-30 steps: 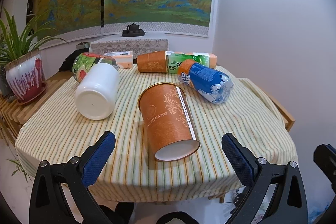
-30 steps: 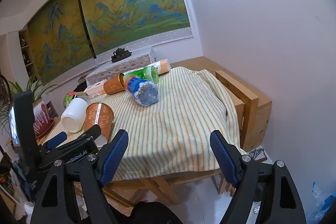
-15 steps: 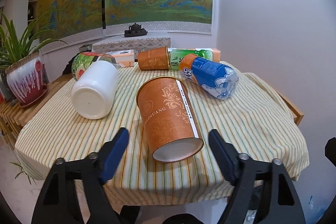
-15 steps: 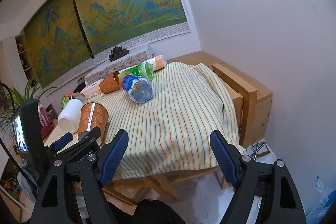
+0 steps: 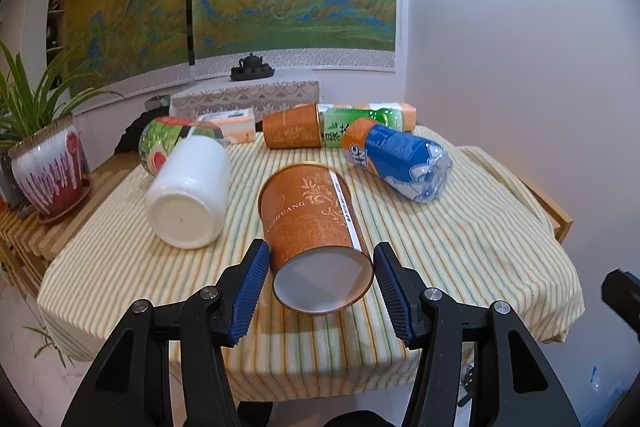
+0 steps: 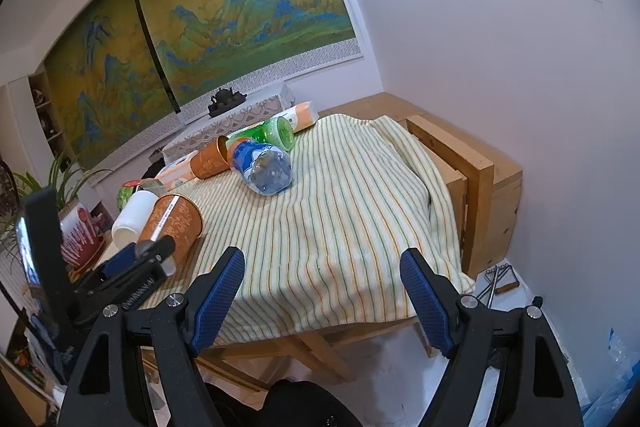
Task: Flip cup upside down
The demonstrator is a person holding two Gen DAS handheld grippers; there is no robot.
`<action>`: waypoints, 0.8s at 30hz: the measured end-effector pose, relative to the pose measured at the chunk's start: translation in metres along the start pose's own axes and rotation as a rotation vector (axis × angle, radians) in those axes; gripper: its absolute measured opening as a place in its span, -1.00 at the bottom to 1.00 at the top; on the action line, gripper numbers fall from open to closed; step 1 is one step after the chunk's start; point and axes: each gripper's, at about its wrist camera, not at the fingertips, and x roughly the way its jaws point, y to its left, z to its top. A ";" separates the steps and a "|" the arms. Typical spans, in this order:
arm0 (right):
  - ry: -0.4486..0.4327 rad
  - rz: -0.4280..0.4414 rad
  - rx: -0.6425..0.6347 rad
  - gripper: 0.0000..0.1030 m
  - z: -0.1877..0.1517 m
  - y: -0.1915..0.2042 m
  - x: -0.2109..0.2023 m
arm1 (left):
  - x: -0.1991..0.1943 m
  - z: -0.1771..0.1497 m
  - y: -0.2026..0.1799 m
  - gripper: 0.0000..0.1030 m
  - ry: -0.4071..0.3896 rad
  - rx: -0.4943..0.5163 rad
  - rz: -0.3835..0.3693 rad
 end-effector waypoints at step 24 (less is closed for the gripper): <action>0.024 0.004 -0.014 0.49 0.001 0.015 0.015 | 0.004 0.041 0.030 0.12 -0.042 -0.030 -0.093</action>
